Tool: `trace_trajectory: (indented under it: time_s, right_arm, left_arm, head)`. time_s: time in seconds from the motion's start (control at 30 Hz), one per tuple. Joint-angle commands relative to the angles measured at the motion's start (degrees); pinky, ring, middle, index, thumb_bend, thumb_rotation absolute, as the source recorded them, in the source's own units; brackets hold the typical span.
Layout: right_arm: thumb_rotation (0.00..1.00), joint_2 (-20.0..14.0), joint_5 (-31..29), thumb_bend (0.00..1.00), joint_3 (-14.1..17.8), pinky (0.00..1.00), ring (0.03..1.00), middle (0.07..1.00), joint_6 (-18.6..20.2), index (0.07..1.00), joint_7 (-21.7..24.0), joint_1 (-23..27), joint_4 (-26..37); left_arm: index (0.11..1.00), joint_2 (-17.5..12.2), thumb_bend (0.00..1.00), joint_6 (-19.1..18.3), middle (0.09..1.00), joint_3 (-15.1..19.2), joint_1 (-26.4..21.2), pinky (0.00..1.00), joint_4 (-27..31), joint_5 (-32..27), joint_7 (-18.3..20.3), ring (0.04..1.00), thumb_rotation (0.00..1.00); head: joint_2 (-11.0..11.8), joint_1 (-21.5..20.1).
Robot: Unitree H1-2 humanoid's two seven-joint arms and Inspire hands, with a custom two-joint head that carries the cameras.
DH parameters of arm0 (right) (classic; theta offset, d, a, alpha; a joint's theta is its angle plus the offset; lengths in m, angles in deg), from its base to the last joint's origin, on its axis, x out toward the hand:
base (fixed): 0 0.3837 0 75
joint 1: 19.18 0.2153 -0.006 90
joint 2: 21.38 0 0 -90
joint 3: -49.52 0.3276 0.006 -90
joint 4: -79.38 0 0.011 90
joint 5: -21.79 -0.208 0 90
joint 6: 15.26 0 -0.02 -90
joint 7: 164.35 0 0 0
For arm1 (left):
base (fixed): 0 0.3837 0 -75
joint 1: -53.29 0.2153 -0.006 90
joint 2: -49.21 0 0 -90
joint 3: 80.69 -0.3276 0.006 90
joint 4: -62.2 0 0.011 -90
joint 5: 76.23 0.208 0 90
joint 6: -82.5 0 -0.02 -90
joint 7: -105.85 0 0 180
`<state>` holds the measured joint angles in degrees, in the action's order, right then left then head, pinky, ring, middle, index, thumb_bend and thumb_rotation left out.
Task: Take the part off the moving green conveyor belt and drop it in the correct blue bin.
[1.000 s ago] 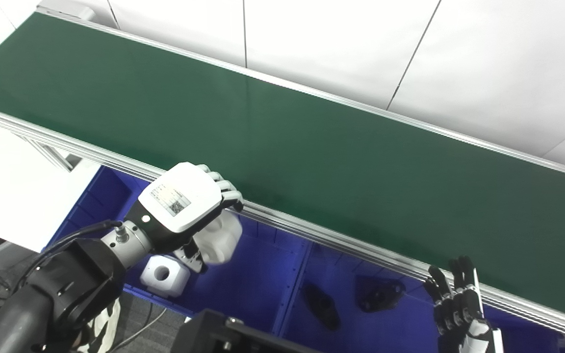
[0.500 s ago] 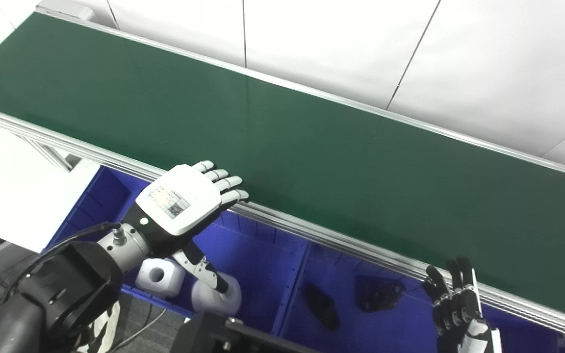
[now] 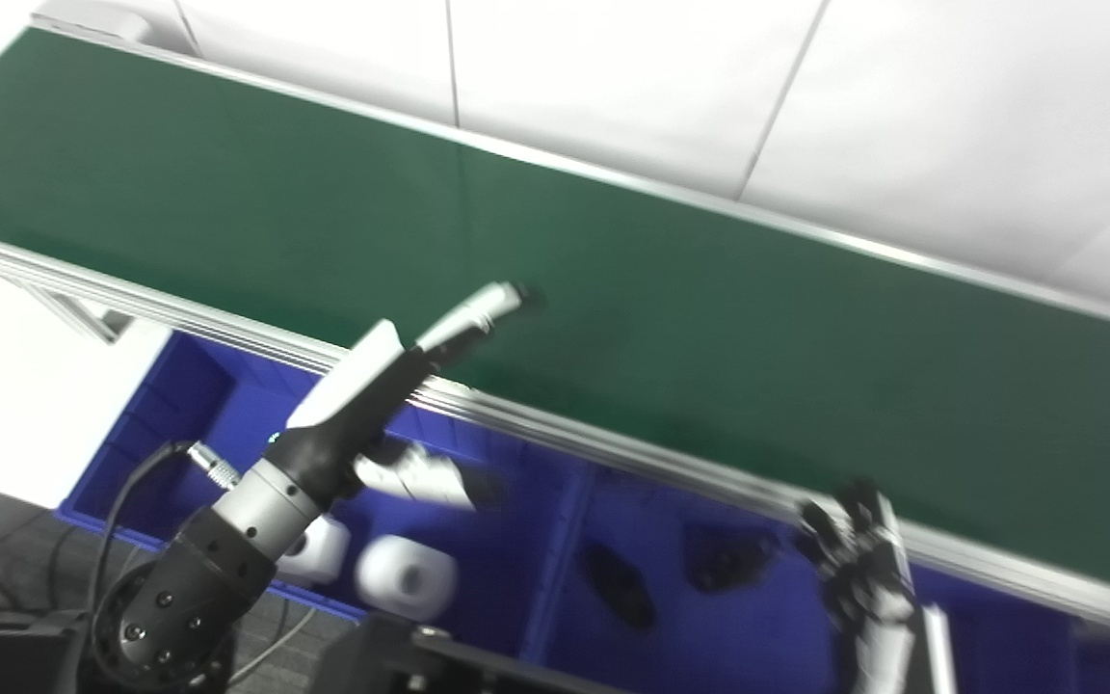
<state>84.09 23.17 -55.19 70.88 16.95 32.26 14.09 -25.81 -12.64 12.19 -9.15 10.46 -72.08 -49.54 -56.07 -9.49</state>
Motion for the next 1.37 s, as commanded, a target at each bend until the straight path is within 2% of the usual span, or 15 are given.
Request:
trace_trajectory:
  time_s: [0.0, 0.03, 0.07, 0.2, 0.37, 0.47, 0.63, 0.87, 0.9, 1.0, 1.07, 1.17, 1.33]
  right_arm:
    - [0.98, 3.4, 3.5, 0.78, -2.5, 0.86, 0.901, 0.966, 0.5, 0.981, -1.2, -1.5, 4.0]
    - [0.98, 4.1, 4.6, 0.78, -3.2, 0.86, 0.902, 0.966, 0.5, 0.981, -1.7, -1.4, 4.0]
    - [0.98, 4.5, 5.4, 0.78, -3.6, 0.87, 0.910, 0.971, 0.6, 0.984, -2.0, -1.4, 4.0]
    - [1.00, 6.3, 9.1, 0.78, -5.3, 0.89, 0.926, 0.980, 1.5, 0.989, -2.8, -0.8, 4.1]
    - [1.00, 7.1, 10.6, 0.79, -6.2, 0.88, 0.924, 0.978, 2.5, 0.986, -3.7, -0.8, 4.4]
    - [1.00, 6.9, 11.0, 0.80, -6.2, 0.88, 0.925, 0.979, 2.5, 0.987, -4.0, -0.9, 4.5]
    - [1.00, 6.6, 11.1, 0.78, -6.4, 0.88, 0.921, 0.978, 1.9, 0.988, -4.2, -1.3, 3.8]
    - [1.00, 6.2, 11.6, 0.76, -6.9, 0.88, 0.921, 0.983, -0.7, 0.992, -5.3, -1.7, 1.1]
    - [1.00, 6.2, 11.7, 0.76, -7.0, 0.88, 0.921, 0.983, -1.4, 0.992, -5.7, -1.8, 0.5]
    - [1.00, 6.1, 11.9, 0.78, -7.1, 0.89, 0.920, 0.984, -3.0, 0.987, -6.4, -2.2, -0.9]
    - [1.00, 5.7, 12.1, 0.78, -7.3, 0.90, 0.923, 0.987, -3.3, 0.988, -6.7, -2.3, -1.3]
    - [1.00, 5.3, 12.5, 0.79, -7.4, 0.91, 0.927, 0.992, -3.0, 0.989, -7.0, -2.7, -1.2]
    - [1.00, 5.1, 12.4, 0.79, -7.7, 0.92, 0.932, 0.993, -3.2, 0.995, -7.6, -3.1, -1.4]
  left_arm:
    - [1.000, 1.1, 0.93, -2.6, 1.000, 1.5, 0.8, 1.00, -0.2, -9.6, -3.8, 1.000, 0.92]
    - [1.000, 1.3, 0.93, -3.1, 1.000, 1.6, 0.7, 1.00, -0.9, -10.9, -4.3, 1.000, 0.92]
    - [1.000, 1.4, 0.92, -3.4, 1.000, 1.6, 0.7, 1.00, -1.3, -11.8, -4.7, 1.000, 0.93]
    - [1.000, 0.1, 0.89, -5.4, 1.000, 0.7, 0.1, 1.00, -2.8, -15.2, -6.0, 1.000, 0.93]
    - [1.000, 0.7, 0.89, -7.8, 1.000, -2.0, 1.0, 1.00, -1.7, -14.3, -9.0, 1.000, 0.92]
    - [1.000, 1.6, 0.88, -7.6, 1.000, -4.9, 3.3, 1.00, -0.9, -12.6, -10.5, 1.000, 0.92]
    - [1.000, 0.3, 0.89, -2.4, 1.000, -8.0, 6.1, 1.00, -3.7, -10.0, -11.3, 1.000, 0.92]
    - [1.000, -1.0, 0.89, 7.3, 1.000, -8.8, 7.9, 1.00, -8.5, -8.2, -11.9, 1.000, 0.95]
    - [1.000, -1.1, 0.89, 8.8, 1.000, -8.9, 8.4, 1.00, -8.9, -7.7, -12.1, 1.000, 0.95]
    - [1.000, -1.3, 0.82, 12.9, 1.000, -9.0, 10.2, 1.00, -10.0, -7.5, -12.6, 1.000, 0.97]
    - [1.000, -1.3, 0.78, 14.1, 1.000, -9.0, 11.3, 1.00, -10.4, -8.4, -13.0, 1.000, 0.97]
    - [1.000, -0.9, 0.78, 14.7, 1.000, -8.7, 12.8, 1.00, -10.5, -8.8, -13.8, 1.000, 0.97]
    - [1.000, -1.1, 0.74, 17.4, 1.000, -8.7, 13.1, 1.00, -11.7, -7.5, -14.6, 1.000, 0.97]
  head:
    - [-0.3, -2.5]
    - [-0.7, -4.7]
    - [-0.7, -4.7]
    - [-1.4, -9.3]
    - [-1.7, -9.7]
    - [-1.3, -9.2]
    - [0.4, -9.8]
    - [3.3, -10.5]
    - [4.5, -10.3]
    - [5.9, -10.1]
    - [6.6, -9.7]
    - [6.8, -9.4]
    - [7.6, -9.0]
